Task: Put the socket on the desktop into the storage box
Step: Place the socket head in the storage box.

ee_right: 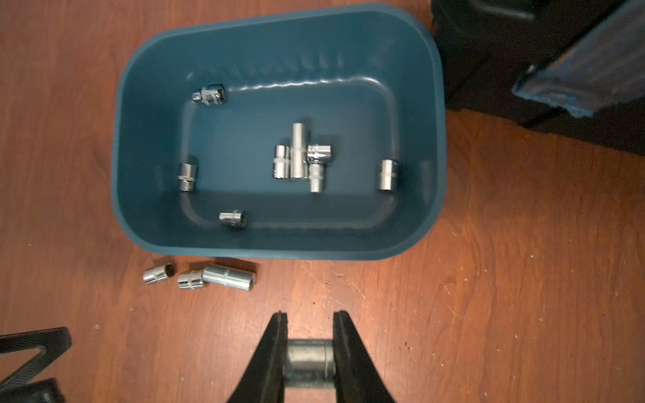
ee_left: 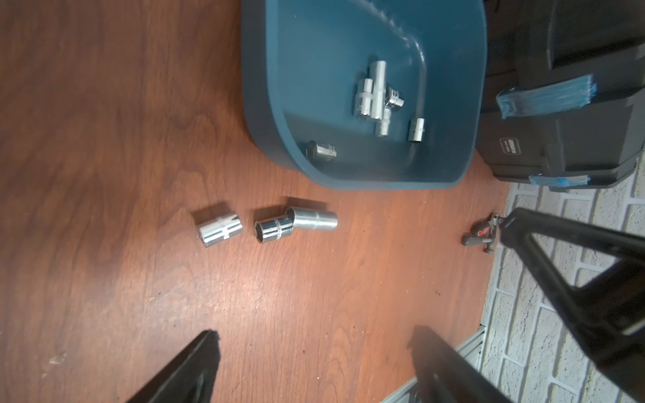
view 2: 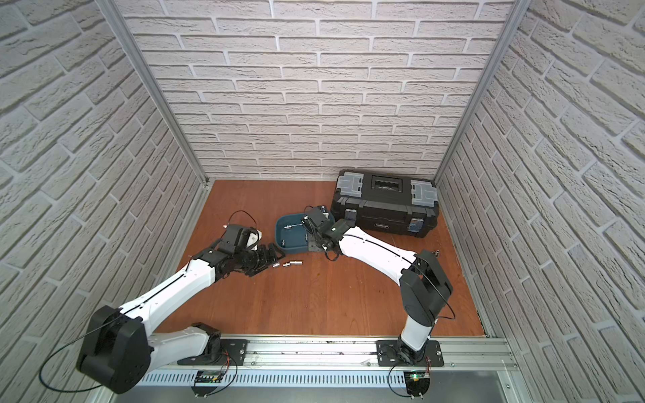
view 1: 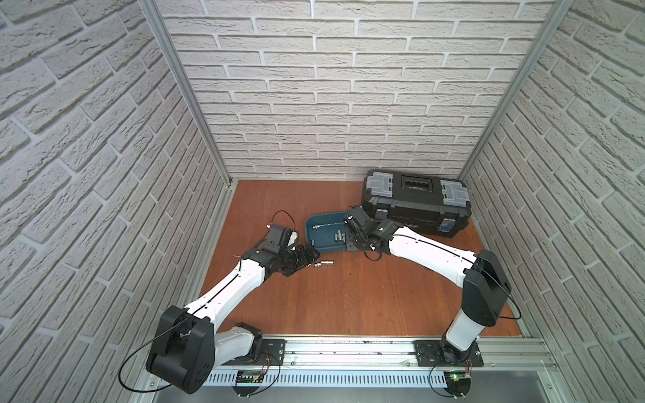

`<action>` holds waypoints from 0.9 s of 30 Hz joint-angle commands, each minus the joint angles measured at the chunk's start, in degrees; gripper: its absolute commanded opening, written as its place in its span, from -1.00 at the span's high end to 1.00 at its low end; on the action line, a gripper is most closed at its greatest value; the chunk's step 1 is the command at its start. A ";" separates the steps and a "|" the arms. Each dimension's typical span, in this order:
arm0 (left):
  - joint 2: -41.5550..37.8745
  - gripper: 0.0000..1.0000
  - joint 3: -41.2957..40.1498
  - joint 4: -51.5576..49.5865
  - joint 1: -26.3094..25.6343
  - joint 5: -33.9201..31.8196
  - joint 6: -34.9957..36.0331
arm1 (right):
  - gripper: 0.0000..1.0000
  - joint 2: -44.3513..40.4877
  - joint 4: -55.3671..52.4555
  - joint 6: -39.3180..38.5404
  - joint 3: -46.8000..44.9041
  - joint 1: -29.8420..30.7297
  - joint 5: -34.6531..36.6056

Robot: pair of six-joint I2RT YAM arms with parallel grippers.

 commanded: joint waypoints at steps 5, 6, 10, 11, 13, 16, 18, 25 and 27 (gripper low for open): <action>-1.04 -0.81 3.33 -0.88 1.47 -1.78 1.11 | 0.60 8.79 -3.73 -2.03 10.66 -1.58 -3.03; -1.26 -0.81 3.49 -1.11 1.58 -1.90 1.08 | 0.60 9.97 -4.05 -1.81 12.02 -1.88 -3.66; -1.82 -0.81 3.78 -1.66 2.12 -2.77 0.99 | 0.60 15.09 -4.75 -1.44 16.25 -2.95 -5.52; -2.07 -0.81 3.75 -1.74 2.28 -2.95 0.95 | 0.60 16.41 -5.11 -1.37 17.40 -3.20 -5.92; -2.09 -0.81 3.57 -1.95 2.42 -3.27 0.83 | 0.60 18.48 -5.88 -1.36 19.22 -3.58 -6.41; -2.26 -0.80 2.94 -2.19 2.64 -3.57 0.64 | 0.60 21.31 -6.59 -1.30 21.36 -4.19 -7.01; -2.20 -0.81 2.42 -2.29 2.80 -3.82 0.55 | 0.60 22.90 -7.08 -1.02 22.38 -4.68 -7.71; -1.94 -0.80 1.12 -2.46 2.90 -3.96 0.60 | 0.60 26.46 -7.61 -0.58 24.10 -5.85 -8.58; -1.73 -0.80 0.88 -2.55 2.98 -4.10 0.64 | 0.60 27.14 -7.96 -0.49 24.59 -6.19 -8.58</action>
